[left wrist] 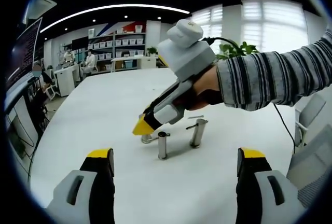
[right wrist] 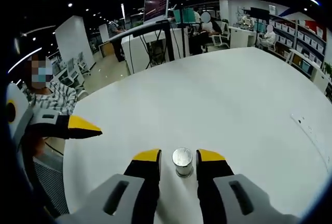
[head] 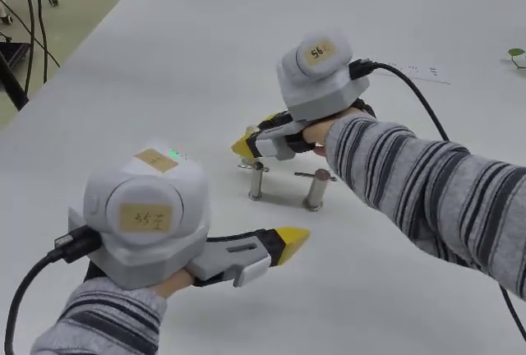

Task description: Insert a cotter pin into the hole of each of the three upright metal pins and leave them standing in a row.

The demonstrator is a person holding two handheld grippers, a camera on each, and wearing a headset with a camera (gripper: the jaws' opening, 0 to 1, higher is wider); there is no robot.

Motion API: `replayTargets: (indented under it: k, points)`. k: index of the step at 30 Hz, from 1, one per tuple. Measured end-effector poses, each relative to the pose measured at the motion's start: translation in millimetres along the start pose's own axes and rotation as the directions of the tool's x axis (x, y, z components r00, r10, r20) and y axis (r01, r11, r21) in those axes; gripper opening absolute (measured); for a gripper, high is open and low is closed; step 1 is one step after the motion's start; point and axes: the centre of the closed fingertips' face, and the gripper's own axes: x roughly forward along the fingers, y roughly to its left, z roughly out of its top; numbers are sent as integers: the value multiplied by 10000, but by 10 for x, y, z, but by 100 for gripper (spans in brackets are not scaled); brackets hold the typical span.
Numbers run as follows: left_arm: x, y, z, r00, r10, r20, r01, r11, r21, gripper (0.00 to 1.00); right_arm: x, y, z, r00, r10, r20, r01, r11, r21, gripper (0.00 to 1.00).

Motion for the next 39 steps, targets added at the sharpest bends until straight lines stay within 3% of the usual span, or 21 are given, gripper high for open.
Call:
replayTargets:
  k: [10, 15, 21, 30, 39]
  points:
    - [15, 62, -21, 9997, 243, -72, -244, 9997, -29, 98, 74, -84, -27, 9978, -494, -450, 439, 9923, -1156, 10]
    - [16, 72, -31, 9996, 269, -95, -269, 9996, -45, 98, 65, -47, -38, 9985, -419, -354, 388, 9957, -843, 9]
    - [22, 54, -39, 9997, 206, -157, -205, 9998, 85, 98, 48, -67, -64, 9978, -393, -536, 324, 9917, -1240, 9]
    - [13, 62, -46, 9994, 268, -217, -265, 9995, 158, 98, -209, -244, -150, 9960, -627, -644, 559, 9932, -1023, 9]
    - [29, 36, -45, 9995, 191, -251, -184, 9995, 269, 98, -532, -560, -382, 9886, -1282, -789, 1259, 9915, -333, 9]
